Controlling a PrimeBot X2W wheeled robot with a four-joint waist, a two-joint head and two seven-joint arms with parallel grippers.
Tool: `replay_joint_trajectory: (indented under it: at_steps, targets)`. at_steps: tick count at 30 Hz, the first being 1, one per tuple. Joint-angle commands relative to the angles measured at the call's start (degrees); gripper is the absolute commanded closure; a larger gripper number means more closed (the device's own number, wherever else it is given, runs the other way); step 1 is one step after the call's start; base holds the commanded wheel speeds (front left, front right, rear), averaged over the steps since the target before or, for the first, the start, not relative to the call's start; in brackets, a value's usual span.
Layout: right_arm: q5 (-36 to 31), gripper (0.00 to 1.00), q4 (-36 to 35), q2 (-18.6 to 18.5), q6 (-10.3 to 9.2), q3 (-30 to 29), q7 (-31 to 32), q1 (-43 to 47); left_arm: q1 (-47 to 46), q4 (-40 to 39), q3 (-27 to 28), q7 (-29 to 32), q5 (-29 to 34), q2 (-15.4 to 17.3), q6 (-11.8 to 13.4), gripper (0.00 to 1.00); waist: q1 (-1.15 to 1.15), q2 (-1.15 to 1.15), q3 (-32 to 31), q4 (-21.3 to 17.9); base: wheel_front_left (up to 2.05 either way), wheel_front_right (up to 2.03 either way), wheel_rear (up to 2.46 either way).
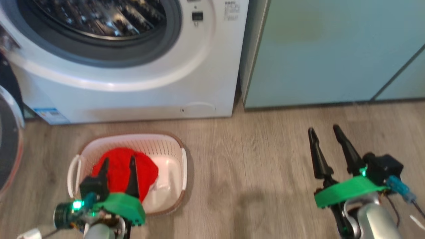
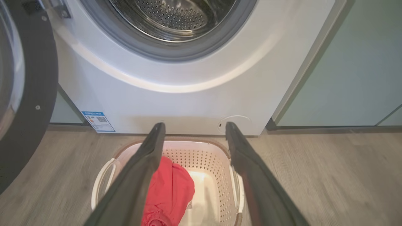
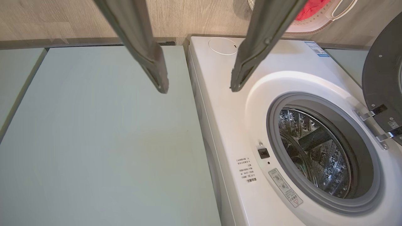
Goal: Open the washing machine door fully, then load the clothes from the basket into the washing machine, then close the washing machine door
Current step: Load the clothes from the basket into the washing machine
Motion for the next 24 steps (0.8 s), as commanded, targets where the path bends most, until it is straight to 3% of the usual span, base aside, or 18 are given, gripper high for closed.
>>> replay_joint_trajectory:
  at_steps: [1, 8, 14, 19, 24]
  targets:
    - [-0.6, 0.00, -2.2, -0.2, 0.00, 1.5, -0.7, -2.5, -3.7, -0.2, 2.1, -0.3, 0.8, 0.4, -0.1, 0.00, 0.00, 0.00, 4.6, -0.7, 0.00, 0.00, 0.00]
    - [-1.4, 0.00, -3.1, -0.2, 0.00, 3.0, -0.7, -5.9, -13.1, 13.1, 1.5, -0.3, 5.3, 3.1, -1.6, 0.00, 0.00, 0.00, 13.5, -2.3, 0.00, 0.00, 0.00]
    - [-0.8, 0.00, -3.7, -0.2, 0.00, 4.2, -0.7, -8.6, -22.7, 27.8, 0.3, -0.2, 8.3, 6.7, -1.1, 0.00, 0.00, 0.00, 20.2, -4.5, 0.00, 0.00, 0.00]
    - [0.1, 0.00, -4.2, -0.2, 0.00, 5.1, -0.7, -10.2, -30.5, 40.9, -1.3, 3.1, 9.6, 9.4, -3.3, 0.00, 0.00, 0.00, 25.5, -6.8, 0.00, 0.00, 0.00]
    - [1.1, 0.00, -5.0, -0.2, 0.00, 5.5, -0.7, -11.5, -35.9, 48.0, -2.6, 4.6, 10.9, 12.1, -3.0, 0.00, 0.00, 0.00, 30.2, -8.8, 0.00, 0.00, 0.00]
